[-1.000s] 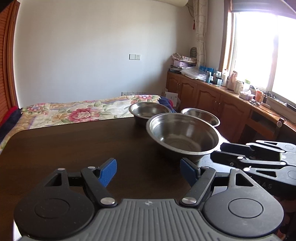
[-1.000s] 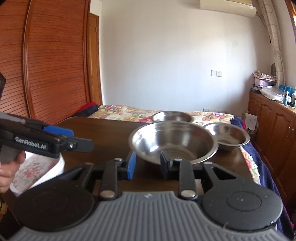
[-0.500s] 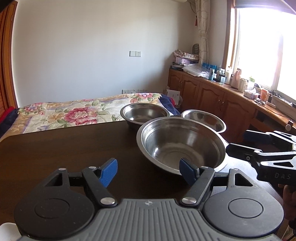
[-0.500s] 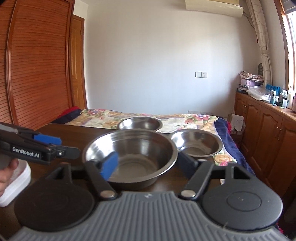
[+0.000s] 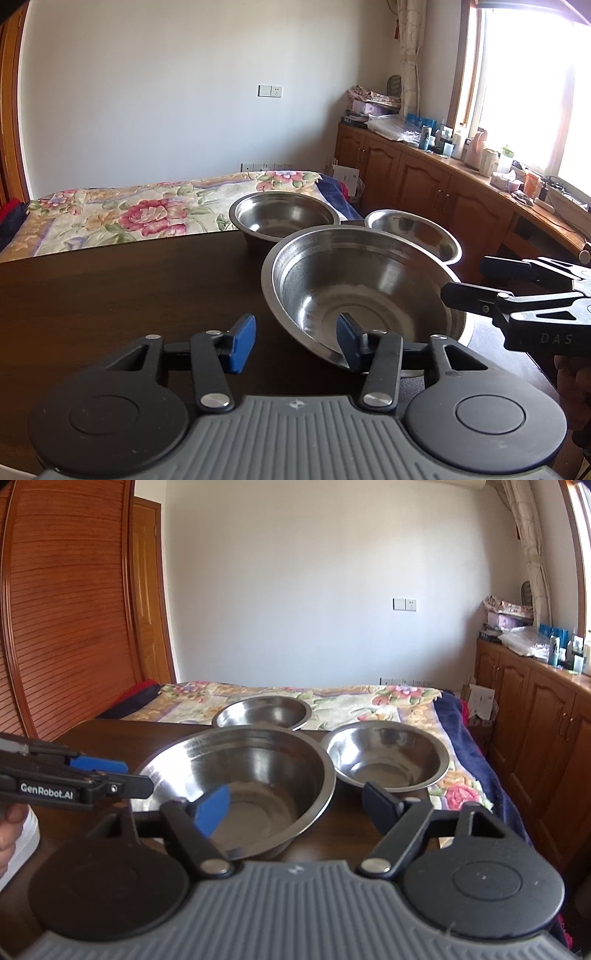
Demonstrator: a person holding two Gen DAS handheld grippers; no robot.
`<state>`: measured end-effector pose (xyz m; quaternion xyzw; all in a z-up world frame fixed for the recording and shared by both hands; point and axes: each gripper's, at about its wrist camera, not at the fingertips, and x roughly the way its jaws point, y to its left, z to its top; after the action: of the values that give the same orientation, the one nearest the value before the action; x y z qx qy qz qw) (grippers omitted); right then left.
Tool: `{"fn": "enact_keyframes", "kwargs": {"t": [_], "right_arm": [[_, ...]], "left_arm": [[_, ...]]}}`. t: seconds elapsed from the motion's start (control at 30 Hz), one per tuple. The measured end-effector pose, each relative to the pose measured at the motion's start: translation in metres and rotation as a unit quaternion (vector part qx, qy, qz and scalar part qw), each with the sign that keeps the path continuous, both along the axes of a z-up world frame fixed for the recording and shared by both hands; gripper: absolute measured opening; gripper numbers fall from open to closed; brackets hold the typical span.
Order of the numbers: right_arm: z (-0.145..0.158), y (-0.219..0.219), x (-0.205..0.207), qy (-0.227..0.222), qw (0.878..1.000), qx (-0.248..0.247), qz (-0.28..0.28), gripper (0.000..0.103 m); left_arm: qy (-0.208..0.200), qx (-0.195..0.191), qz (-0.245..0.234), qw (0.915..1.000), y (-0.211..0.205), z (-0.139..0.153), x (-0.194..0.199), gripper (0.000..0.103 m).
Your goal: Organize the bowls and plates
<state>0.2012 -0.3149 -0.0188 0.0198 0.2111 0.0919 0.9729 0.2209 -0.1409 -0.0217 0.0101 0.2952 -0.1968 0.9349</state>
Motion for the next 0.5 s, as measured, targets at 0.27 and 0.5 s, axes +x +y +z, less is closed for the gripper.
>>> {"fn": "enact_keyframes", "kwargs": {"t": [0.27,0.5], "right_arm": [[-0.006,-0.005,0.011,0.026,0.999,0.020,0.005,0.052],[-0.006,-0.004,0.016,0.035,0.999,0.020,0.007,0.045]], "left_arm": [[0.006,0.001,0.002,1.0000,-0.004,-0.003,0.008,0.042],[0.007,0.001,0.002,1.0000,-0.007,-0.005,0.008,0.038]]}}
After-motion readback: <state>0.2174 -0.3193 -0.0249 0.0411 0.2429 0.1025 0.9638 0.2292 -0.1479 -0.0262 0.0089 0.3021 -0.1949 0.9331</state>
